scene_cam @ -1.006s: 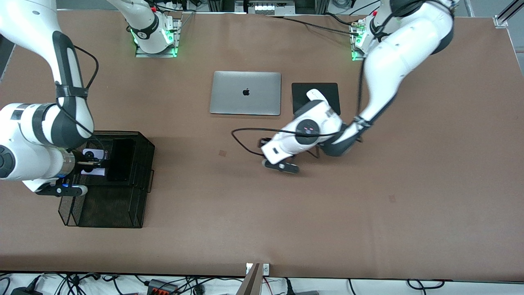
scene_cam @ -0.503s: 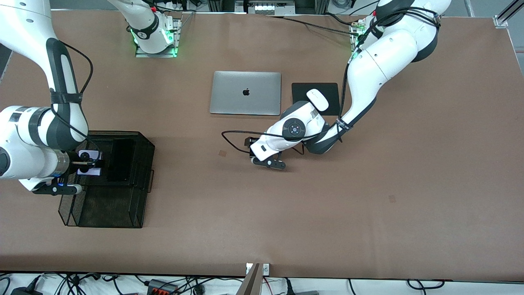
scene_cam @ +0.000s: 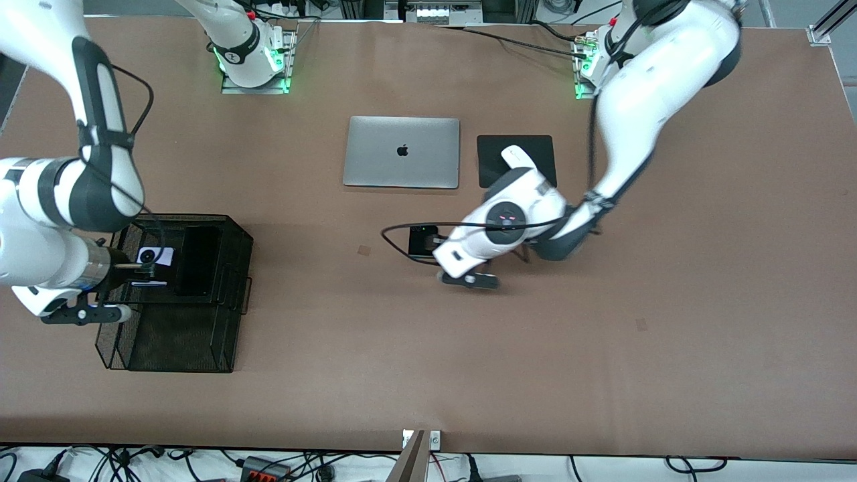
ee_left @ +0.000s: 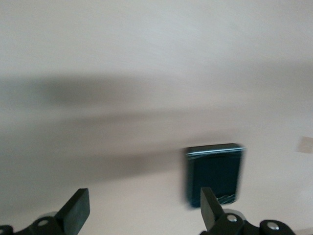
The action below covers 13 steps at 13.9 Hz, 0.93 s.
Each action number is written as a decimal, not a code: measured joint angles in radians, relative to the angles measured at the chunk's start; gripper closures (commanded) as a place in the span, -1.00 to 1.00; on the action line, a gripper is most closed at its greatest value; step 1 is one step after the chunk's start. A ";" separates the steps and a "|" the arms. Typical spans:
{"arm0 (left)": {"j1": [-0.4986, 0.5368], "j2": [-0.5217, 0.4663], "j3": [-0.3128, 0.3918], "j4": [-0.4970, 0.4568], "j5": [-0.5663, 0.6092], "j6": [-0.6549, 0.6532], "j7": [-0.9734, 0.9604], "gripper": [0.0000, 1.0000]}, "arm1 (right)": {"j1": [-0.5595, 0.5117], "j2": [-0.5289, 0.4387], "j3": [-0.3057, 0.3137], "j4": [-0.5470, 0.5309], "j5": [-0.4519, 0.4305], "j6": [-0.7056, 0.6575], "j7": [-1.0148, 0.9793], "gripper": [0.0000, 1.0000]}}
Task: Place phones with both arms
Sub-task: 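Release the white phone into the basket while the left gripper sets down the small phone, then grasp the small black phone with the right gripper while the left gripper withdraws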
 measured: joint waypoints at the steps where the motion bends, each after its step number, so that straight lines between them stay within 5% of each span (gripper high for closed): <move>1: 0.040 -0.058 -0.001 0.001 0.000 -0.094 0.009 -1.00 | 0.026 -0.004 0.008 0.004 0.038 0.003 0.002 -1.00; 6: 0.220 -0.314 -0.005 0.000 0.002 -0.397 0.220 -1.00 | 0.197 0.040 0.030 0.001 0.090 0.092 0.009 -1.00; 10: 0.392 -0.472 0.006 0.000 -0.063 -0.439 0.484 -1.00 | 0.339 0.107 0.032 0.001 0.092 0.179 0.080 -1.00; 13: 0.262 -0.590 0.325 -0.036 -0.303 -0.413 0.611 -1.00 | 0.448 0.148 0.033 0.000 0.091 0.253 0.273 -1.00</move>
